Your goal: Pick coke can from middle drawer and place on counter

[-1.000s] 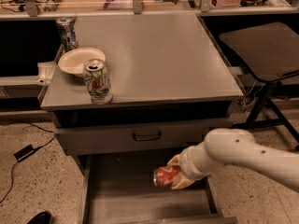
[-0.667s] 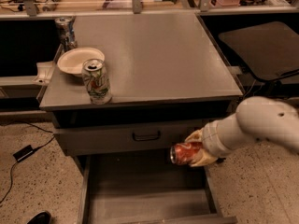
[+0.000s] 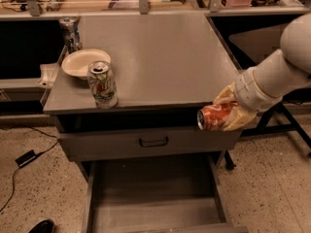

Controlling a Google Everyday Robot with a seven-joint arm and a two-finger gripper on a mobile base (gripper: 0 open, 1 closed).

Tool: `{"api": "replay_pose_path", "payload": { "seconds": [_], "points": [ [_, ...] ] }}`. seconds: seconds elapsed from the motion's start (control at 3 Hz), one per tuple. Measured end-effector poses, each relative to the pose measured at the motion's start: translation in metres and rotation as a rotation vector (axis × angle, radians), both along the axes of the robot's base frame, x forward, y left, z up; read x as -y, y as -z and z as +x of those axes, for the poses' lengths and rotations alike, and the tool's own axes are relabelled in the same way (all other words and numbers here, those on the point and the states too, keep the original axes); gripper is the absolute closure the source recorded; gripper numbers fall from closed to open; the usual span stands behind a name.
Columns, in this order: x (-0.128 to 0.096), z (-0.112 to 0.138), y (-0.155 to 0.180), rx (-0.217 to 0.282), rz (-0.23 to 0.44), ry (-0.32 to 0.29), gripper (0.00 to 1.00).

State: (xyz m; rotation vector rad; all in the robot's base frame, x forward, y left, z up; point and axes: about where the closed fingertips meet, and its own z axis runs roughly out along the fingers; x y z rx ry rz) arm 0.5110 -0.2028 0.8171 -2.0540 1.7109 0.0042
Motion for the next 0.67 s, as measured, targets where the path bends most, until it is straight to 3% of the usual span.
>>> {"api": "replay_pose_path", "payload": {
  "seconds": [0.33,0.67],
  "points": [
    [-0.011,0.025,-0.053,-0.007,-0.039,-0.027,1.00],
    [-0.022,0.052,-0.088,0.002,0.018,0.016,1.00]
  ]
}}
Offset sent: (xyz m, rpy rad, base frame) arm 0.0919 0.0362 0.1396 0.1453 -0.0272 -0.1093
